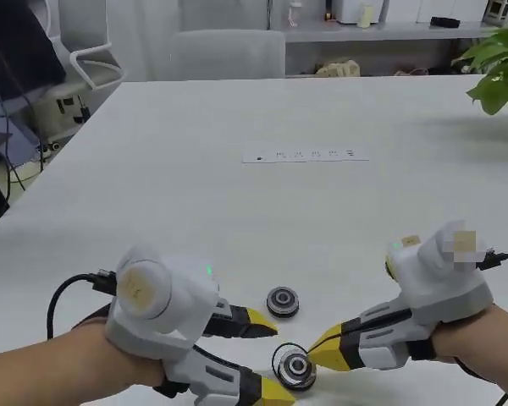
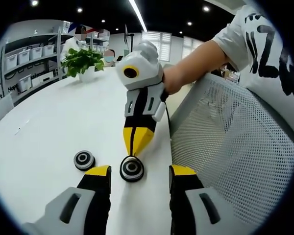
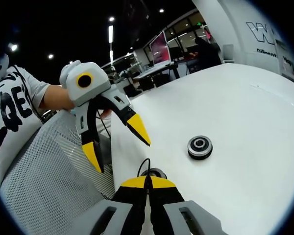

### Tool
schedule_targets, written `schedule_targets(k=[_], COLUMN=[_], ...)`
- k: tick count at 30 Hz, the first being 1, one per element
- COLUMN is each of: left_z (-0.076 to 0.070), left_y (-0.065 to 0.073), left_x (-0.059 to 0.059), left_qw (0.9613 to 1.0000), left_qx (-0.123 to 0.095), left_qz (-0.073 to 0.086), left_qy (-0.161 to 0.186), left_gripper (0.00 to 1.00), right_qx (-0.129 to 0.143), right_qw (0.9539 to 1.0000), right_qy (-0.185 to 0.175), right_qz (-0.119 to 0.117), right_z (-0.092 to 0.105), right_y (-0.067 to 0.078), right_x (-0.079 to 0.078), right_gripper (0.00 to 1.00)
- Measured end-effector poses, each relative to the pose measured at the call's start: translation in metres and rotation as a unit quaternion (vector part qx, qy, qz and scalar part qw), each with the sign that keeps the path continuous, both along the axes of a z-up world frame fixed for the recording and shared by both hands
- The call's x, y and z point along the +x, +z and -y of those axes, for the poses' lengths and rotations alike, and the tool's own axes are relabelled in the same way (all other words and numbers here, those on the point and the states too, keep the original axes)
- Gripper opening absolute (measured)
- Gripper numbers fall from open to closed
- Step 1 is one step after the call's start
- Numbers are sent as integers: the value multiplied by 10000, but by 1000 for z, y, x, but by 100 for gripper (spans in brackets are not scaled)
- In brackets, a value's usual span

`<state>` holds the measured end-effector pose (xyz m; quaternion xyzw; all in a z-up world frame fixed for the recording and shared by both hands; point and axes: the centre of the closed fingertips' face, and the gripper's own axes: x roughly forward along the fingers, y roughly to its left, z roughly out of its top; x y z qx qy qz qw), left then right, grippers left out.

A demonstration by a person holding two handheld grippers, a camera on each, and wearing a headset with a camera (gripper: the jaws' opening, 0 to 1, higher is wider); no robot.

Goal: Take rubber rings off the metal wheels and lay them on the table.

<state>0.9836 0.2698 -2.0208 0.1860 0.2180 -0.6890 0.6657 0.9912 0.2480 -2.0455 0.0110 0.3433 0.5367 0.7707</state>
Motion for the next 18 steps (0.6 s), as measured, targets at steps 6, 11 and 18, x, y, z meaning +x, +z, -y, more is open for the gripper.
schedule_targets(k=[6,11,18], left_z=[-7,-12,-28], left_y=[15,25,31], left_x=[-2,0,6], left_qw=[9998,9990,9980], left_qx=[-168,-345,-419], left_qz=[-6,-44,-25], left_qy=[116,267,480], left_gripper=[49,52,54], right_qx=[31,93,140], right_qw=[10000,10000,9999], right_qy=[27,-20,48], right_qz=[9,30,74], right_z=[0,-1,-11], right_y=[6,12,19], right_x=[-1,3,7], right_gripper=[0,0,0])
